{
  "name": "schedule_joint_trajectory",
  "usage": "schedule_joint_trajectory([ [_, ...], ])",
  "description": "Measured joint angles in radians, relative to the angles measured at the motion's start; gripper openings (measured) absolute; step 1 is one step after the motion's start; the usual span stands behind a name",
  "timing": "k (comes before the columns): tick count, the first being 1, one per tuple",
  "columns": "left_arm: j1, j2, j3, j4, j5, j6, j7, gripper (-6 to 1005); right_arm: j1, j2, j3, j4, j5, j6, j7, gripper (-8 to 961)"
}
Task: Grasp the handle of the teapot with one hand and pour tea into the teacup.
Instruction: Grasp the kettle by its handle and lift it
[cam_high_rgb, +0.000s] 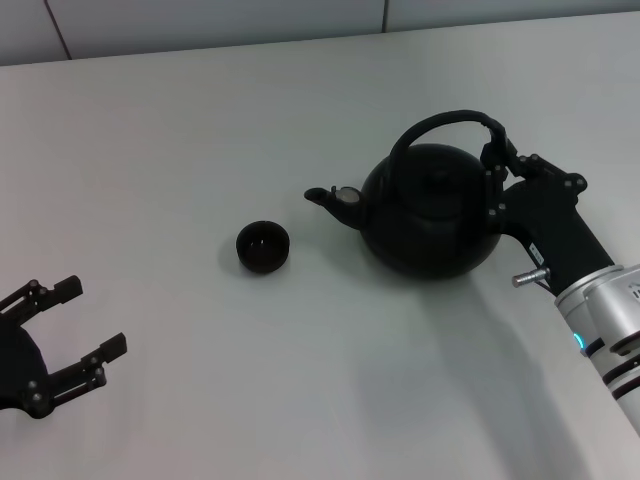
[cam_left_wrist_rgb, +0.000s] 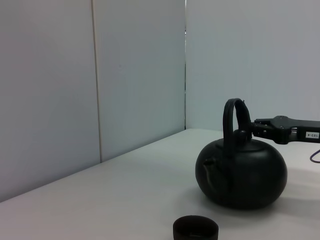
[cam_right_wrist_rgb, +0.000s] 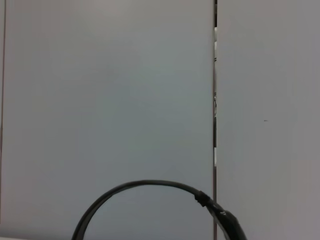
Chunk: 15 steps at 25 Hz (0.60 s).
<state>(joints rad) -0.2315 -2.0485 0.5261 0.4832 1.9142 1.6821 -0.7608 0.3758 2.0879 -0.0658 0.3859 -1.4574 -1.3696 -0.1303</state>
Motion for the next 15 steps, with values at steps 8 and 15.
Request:
schedule_joint_trajectory([
  [8,-0.002,-0.005,0.000,0.000,0.000,0.001,0.000,810,0.052,-0.006,-0.005,-0.079,-0.002,-0.012,0.150,99],
  [15,-0.007,-0.008,0.000,0.000,0.000,-0.005,0.000,810,0.112,-0.009,-0.010,-0.287,-0.159,0.010,0.456,99],
])
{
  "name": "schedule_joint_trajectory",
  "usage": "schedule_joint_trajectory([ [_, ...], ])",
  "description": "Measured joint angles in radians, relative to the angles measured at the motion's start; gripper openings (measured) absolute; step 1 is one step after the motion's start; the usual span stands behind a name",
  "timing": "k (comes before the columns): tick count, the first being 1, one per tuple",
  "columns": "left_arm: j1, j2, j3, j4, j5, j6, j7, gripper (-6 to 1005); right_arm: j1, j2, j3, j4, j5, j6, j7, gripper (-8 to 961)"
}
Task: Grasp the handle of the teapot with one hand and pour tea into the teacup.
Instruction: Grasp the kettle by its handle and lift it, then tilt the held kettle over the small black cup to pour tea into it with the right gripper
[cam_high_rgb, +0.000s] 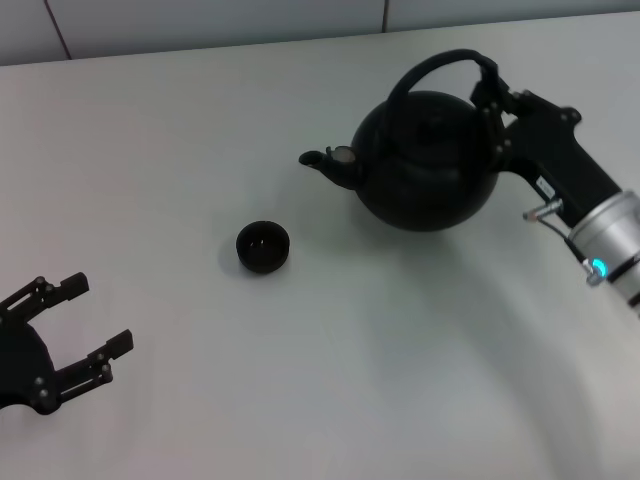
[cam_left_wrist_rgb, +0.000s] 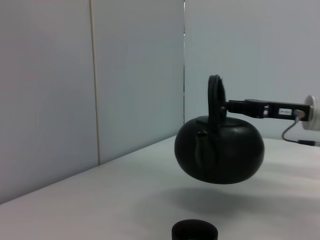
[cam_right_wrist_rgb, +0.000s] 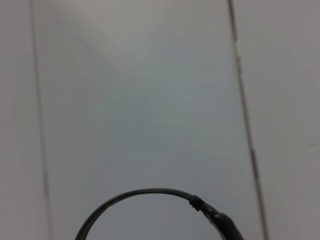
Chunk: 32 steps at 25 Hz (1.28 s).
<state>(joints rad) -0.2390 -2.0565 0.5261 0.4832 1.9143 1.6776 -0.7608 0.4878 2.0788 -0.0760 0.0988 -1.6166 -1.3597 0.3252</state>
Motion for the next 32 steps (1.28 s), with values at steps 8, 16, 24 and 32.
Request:
schedule_joint_trajectory([
  [8,-0.003,-0.002,0.000,-0.002,0.000,0.000,0.011,810,0.095,-0.008,-0.033,-0.278,-0.219,0.027,0.341,98],
  [16,-0.006,-0.002,0.000,-0.002,0.000,-0.001,0.011,810,0.145,-0.010,-0.125,-0.355,-0.234,0.053,0.420,98],
  [24,-0.014,-0.002,-0.001,-0.002,0.000,-0.001,0.012,810,0.186,-0.006,-0.186,-0.374,-0.233,0.086,0.382,98],
  [32,-0.016,-0.002,-0.002,-0.002,-0.011,-0.001,0.012,810,0.206,-0.006,-0.233,-0.395,-0.231,0.088,0.234,97],
])
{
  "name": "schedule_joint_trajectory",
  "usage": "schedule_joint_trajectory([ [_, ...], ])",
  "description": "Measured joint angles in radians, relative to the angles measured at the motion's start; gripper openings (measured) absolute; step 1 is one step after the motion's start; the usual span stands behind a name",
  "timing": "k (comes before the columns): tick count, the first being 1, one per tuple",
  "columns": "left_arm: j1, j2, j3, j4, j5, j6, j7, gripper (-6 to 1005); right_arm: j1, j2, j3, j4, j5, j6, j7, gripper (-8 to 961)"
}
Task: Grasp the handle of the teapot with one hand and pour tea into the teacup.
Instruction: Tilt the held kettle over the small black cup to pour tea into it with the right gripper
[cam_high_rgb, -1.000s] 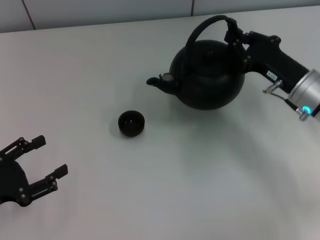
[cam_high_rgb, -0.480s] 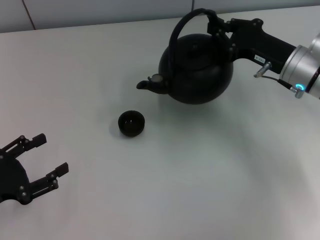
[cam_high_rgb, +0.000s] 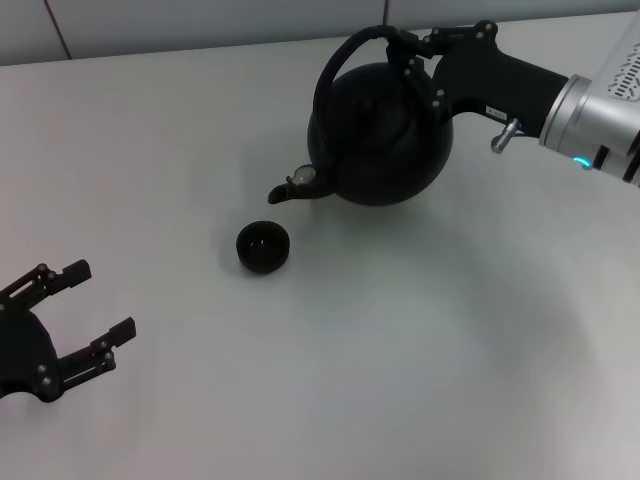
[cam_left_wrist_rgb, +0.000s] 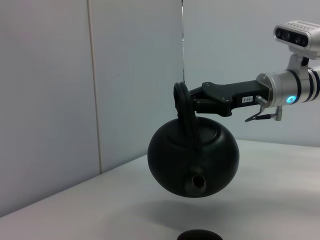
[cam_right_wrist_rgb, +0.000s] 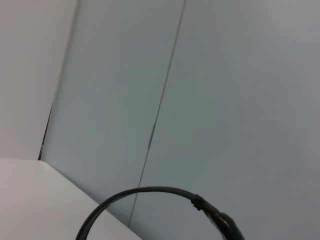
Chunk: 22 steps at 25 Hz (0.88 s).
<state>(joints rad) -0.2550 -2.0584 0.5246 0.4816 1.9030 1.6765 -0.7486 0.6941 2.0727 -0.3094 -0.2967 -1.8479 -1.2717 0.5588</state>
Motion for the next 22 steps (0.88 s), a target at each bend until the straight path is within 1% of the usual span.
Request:
schedule_joint_trajectory([
  [9,0.000,0.000,0.000,0.000,-0.005,0.000,0.000,810,0.015,0.000,-0.094,-0.050,0.001,0.026,-0.019,98],
  [18,0.000,-0.001,0.000,0.000,-0.006,0.000,0.000,810,0.026,0.002,-0.109,-0.062,0.000,0.029,-0.045,97],
  [22,0.000,-0.001,0.000,0.000,-0.006,0.000,0.000,810,0.029,0.003,-0.145,-0.074,0.001,0.034,-0.050,97],
])
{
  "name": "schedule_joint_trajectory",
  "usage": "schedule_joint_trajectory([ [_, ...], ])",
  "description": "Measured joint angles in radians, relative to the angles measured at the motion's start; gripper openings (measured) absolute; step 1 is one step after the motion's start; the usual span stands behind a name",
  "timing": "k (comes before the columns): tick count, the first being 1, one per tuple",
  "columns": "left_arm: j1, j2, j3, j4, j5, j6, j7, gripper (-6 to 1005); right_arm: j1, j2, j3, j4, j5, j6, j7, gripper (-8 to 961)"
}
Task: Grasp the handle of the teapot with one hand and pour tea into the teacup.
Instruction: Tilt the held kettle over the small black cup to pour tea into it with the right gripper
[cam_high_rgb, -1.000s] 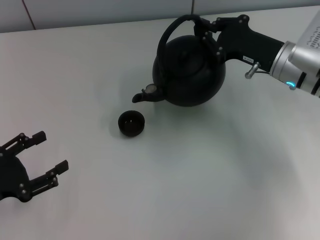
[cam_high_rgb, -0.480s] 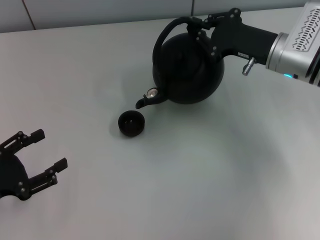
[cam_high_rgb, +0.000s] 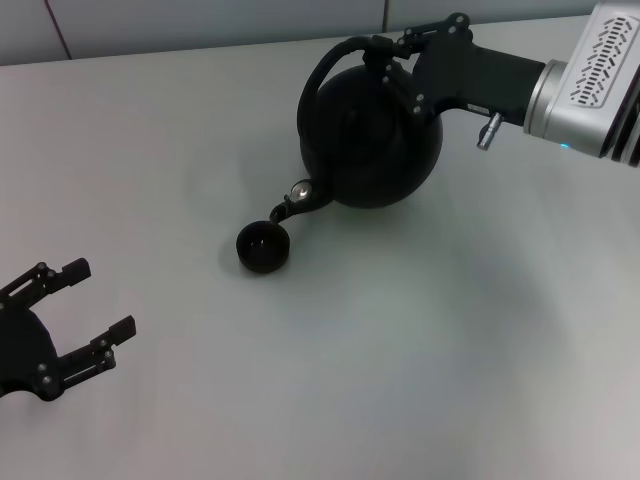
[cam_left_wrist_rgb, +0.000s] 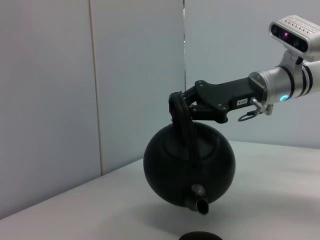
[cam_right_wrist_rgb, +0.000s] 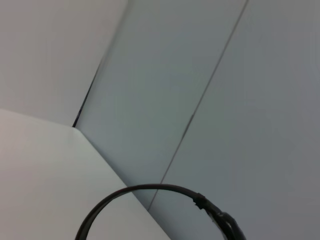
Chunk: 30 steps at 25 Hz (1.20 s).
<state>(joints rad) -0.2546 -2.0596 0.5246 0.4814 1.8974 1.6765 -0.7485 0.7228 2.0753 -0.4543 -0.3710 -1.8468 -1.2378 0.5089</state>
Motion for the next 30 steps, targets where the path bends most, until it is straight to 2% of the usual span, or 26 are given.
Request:
schedule_joint_trajectory([
  [14,0.000,-0.002,0.000,-0.011,-0.007,0.000,0.000,810,0.018,0.002,-0.056,-0.014,0.001,0.004,-0.048,98],
  [30,0.000,-0.002,0.000,-0.022,-0.021,0.000,0.000,810,0.029,0.006,-0.055,-0.014,0.001,0.005,-0.099,97],
])
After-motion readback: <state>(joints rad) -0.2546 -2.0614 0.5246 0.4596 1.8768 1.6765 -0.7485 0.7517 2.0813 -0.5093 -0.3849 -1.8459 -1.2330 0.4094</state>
